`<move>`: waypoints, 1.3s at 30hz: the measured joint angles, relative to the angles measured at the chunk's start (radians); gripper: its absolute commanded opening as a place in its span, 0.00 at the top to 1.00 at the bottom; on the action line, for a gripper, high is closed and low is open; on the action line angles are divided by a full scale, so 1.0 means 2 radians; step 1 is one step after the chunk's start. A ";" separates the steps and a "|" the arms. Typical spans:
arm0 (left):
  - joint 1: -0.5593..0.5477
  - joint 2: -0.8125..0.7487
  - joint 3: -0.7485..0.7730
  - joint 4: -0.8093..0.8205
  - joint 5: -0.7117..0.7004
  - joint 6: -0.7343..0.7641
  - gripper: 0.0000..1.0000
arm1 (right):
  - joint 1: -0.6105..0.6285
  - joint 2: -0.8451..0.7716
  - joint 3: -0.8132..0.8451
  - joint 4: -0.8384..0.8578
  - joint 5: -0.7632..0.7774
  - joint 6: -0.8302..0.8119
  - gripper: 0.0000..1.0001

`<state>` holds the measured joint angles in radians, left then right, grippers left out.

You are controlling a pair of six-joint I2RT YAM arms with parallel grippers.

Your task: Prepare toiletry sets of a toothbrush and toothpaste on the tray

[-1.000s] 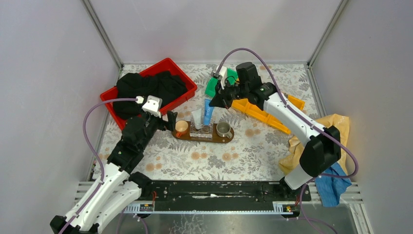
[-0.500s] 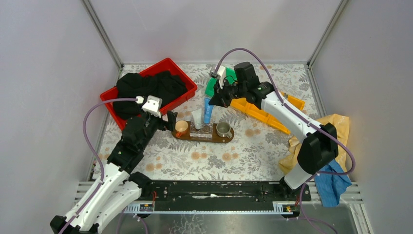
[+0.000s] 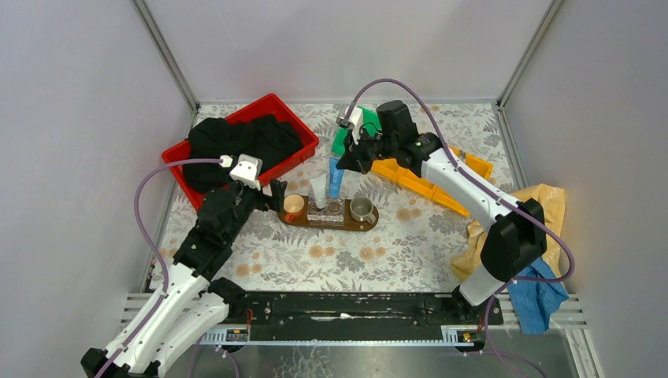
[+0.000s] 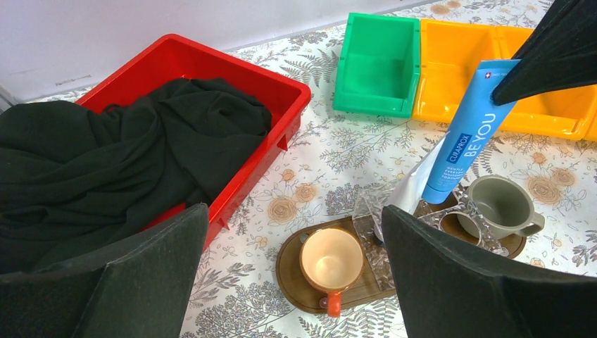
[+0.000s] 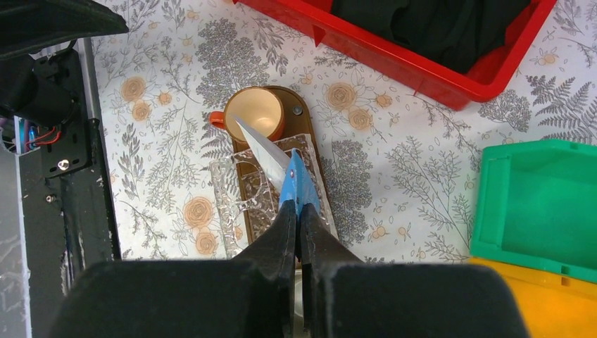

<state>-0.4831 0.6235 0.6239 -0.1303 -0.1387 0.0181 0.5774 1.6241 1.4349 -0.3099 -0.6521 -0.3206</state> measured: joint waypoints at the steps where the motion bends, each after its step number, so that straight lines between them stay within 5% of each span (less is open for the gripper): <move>1: 0.000 0.000 0.000 0.000 0.000 0.000 0.00 | 0.001 0.000 0.000 0.001 0.000 -0.001 1.00; 39: 0.000 0.000 0.000 0.000 0.000 0.000 0.00 | 0.019 0.016 -0.022 0.016 -0.008 -0.042 0.98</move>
<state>-0.4831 0.6235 0.6239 -0.1303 -0.1383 0.0189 0.6147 1.6558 1.3914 -0.2787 -0.6689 -0.4038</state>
